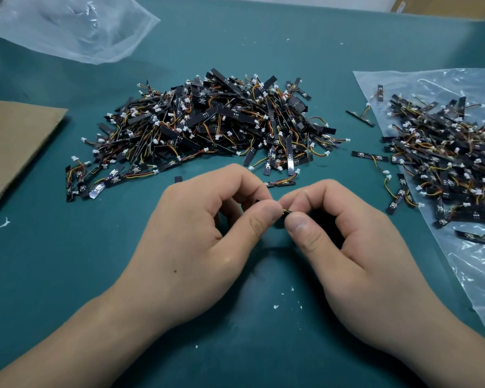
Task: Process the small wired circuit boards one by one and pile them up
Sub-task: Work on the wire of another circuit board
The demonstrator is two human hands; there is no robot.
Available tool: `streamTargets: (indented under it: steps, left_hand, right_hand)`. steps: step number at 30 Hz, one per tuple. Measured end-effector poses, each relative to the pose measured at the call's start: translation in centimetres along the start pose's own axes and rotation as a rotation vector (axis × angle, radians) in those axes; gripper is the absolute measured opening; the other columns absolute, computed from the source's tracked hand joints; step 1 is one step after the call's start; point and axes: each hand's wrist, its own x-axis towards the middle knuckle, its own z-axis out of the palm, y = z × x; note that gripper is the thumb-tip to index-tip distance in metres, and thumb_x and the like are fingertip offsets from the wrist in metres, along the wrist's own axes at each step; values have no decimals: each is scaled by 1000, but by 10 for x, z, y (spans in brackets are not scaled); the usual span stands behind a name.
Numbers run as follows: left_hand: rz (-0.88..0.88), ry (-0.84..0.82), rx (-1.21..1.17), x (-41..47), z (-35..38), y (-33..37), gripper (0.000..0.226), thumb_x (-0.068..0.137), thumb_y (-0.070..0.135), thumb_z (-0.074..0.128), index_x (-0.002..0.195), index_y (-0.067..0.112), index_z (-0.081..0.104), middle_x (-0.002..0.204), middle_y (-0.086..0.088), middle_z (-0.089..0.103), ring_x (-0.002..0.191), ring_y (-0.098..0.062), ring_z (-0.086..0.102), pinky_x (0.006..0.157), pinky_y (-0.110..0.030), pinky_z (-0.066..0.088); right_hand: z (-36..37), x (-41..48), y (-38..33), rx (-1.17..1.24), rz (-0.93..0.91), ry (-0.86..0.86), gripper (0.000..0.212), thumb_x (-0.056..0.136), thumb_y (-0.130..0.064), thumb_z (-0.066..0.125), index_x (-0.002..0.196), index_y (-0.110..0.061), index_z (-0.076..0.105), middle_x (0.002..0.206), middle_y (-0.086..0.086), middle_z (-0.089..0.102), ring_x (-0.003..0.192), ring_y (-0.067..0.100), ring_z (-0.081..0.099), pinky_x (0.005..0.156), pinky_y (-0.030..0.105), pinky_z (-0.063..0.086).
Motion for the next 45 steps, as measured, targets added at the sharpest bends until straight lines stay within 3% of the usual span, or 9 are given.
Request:
streamTargets:
  steps: [9, 22, 36, 45]
  left_hand:
    - [-5, -4, -12, -1, 1, 1, 13, 91, 35, 68, 79, 30, 64, 68, 17, 60, 59, -4, 55, 56, -6, 36]
    - [-16, -12, -26, -1, -1, 1, 13, 91, 35, 68, 79, 30, 65, 67, 18, 61, 60, -4, 57, 57, -6, 36]
    - [-23, -19, -61, 0, 0, 0, 14, 90, 35, 68, 77, 31, 64, 63, 19, 59, 55, -3, 53, 54, -5, 35]
    - [-11, -23, -56, -1, -1, 0, 14, 90, 34, 68, 76, 32, 64, 62, 21, 57, 54, 1, 52, 53, -3, 33]
  right_hand:
    - [0, -1, 0, -36, 24, -31, 6, 97, -39, 55, 92, -37, 56, 99, -12, 70, 90, 15, 63, 76, 24, 44]
    - [-1, -1, -2, 6, 12, -22, 14, 92, -50, 51, 90, -37, 58, 94, -7, 71, 83, 18, 64, 74, 35, 48]
    - [-2, -1, -1, 8, 22, -28, 14, 93, -51, 51, 92, -39, 58, 99, -11, 72, 88, 18, 63, 76, 39, 49]
    - [-3, -1, -2, 16, 9, -39, 15, 91, -50, 51, 91, -37, 59, 96, -8, 72, 82, 18, 62, 69, 32, 45]
